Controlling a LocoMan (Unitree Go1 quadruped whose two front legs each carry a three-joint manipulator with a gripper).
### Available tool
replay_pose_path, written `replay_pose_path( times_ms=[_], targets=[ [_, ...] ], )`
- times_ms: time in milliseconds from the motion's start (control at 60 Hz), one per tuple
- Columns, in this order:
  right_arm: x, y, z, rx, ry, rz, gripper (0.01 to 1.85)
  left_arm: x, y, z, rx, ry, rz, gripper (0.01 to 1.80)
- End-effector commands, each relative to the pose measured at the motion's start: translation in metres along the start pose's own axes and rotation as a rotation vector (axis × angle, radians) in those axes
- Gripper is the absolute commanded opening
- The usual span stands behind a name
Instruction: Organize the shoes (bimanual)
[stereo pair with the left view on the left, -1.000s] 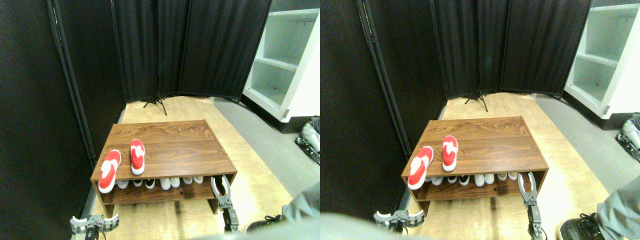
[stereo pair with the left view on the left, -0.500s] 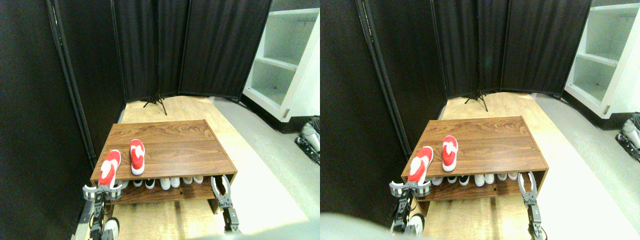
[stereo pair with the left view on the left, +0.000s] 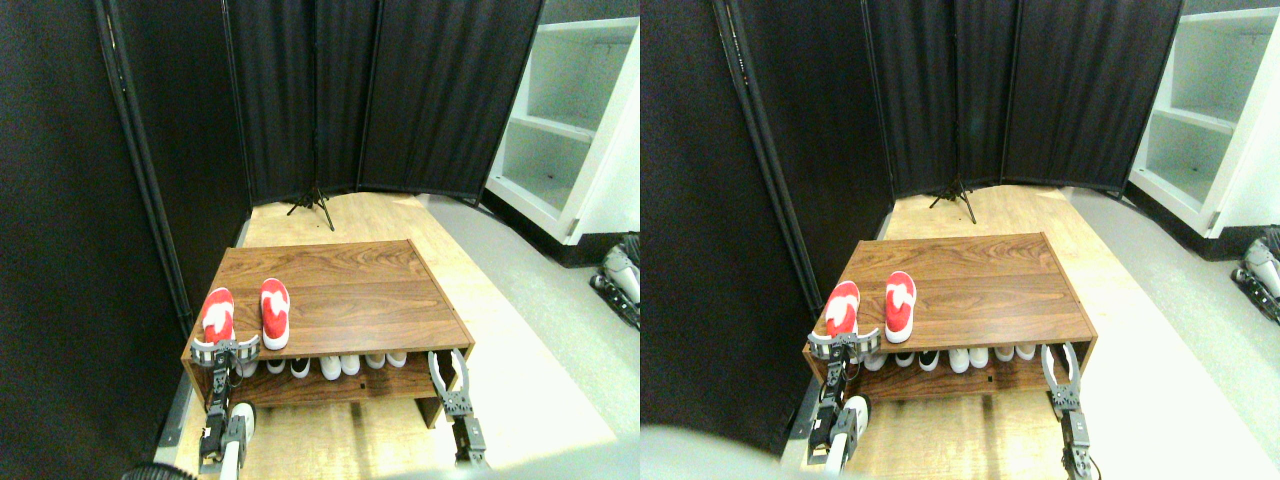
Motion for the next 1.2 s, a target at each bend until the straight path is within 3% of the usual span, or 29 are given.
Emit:
replay_pose_path(
  times_ms=[17, 400, 833, 1200],
  targets=[
    [0.000, 0.009, 0.004, -0.001, -0.012, 0.048, 0.21, 0.007, 0.009, -0.009, -0.023, 0.019, 0.035, 1.43],
    [-0.002, 0.004, 0.009, -0.003, -0.018, 0.039, 0.21, 0.004, 0.015, -0.004, -0.009, 0.017, 0.047, 1.45],
    [-0.004, 0.006, 0.009, -0.014, -0.015, 0.004, 0.22, -0.004, 0.029, 0.014, 0.017, -0.007, 0.042, 1.43],
    [-0.004, 0.009, 0.005, -0.028, -0.010, 0.027, 0.22, -0.016, 0.013, 0.023, 0.036, 0.045, 0.003, 1.49]
  ],
)
